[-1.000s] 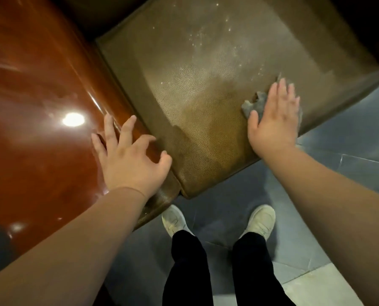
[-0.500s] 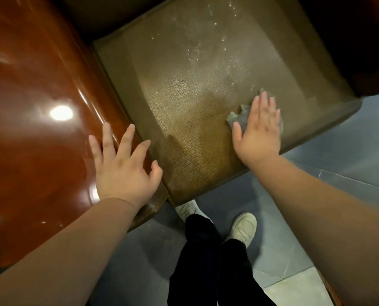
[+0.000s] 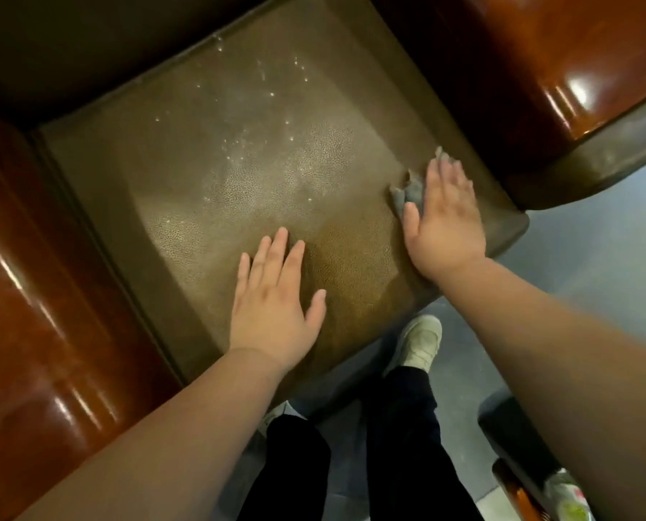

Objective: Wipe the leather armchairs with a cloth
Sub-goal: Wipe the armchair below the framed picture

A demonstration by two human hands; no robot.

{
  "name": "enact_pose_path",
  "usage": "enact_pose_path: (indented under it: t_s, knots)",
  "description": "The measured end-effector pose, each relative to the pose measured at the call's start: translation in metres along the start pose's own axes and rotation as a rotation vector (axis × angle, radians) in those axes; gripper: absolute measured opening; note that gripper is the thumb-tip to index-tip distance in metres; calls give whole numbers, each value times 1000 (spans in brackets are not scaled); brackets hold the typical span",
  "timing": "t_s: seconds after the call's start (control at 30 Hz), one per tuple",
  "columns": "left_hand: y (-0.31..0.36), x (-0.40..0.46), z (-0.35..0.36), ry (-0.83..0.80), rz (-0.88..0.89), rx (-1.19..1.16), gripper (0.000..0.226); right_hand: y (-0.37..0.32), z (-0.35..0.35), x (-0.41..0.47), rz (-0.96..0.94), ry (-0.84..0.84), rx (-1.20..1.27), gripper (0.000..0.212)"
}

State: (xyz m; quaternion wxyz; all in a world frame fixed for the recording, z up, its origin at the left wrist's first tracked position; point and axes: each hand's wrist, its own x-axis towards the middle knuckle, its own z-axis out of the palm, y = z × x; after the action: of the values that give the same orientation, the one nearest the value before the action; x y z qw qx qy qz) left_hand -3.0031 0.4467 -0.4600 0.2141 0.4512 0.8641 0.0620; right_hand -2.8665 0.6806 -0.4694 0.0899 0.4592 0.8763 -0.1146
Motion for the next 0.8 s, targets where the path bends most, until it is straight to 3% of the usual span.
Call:
enact_pose_path:
  t_s: [0.07, 0.17, 0.23, 0.3, 0.37, 0.43, 0.5, 0.53, 0.6, 0.67, 0.7, 0.73, 0.8]
  knots:
    - [13, 9, 16, 110, -65, -14, 72, -26, 19, -22, -93, 59, -20, 77]
    - [22, 9, 36, 208, -113, 42, 75, -28, 35, -66, -636, -29, -23, 77]
    - [20, 10, 44, 233, -111, 101, 79, 12, 26, -50, -856, -47, -54, 77]
    - [17, 11, 47, 238, -112, 135, 81, 62, 15, -20, -731, -39, -71, 76]
    - [16, 12, 50, 237, -120, 149, 82, 103, 1, 3, -439, -14, -64, 78]
    - [17, 12, 51, 236, -131, 152, 82, 103, 0, 2, -198, 23, -48, 79]
    - [18, 12, 50, 233, -153, 163, 81, 65, 15, -24, -83, 73, -47, 80]
    - [18, 11, 49, 229, -162, 169, 81, 43, 24, -43, -145, 58, -20, 81]
    - [19, 11, 45, 217, -164, 188, 81, 14, 32, -74, -463, -35, 12, 81]
    - [18, 12, 43, 195, -153, 212, 81, 22, 27, -67, -806, -96, 4, 78]
    - [18, 12, 43, 187, -155, 225, 82, 35, 22, -49, -886, -88, 4, 77]
    - [17, 13, 45, 189, -163, 240, 82, 47, 17, -28, -878, -76, -2, 78]
    - [16, 12, 51, 203, -183, 256, 83, 70, 4, 17, -627, -43, 11, 79]
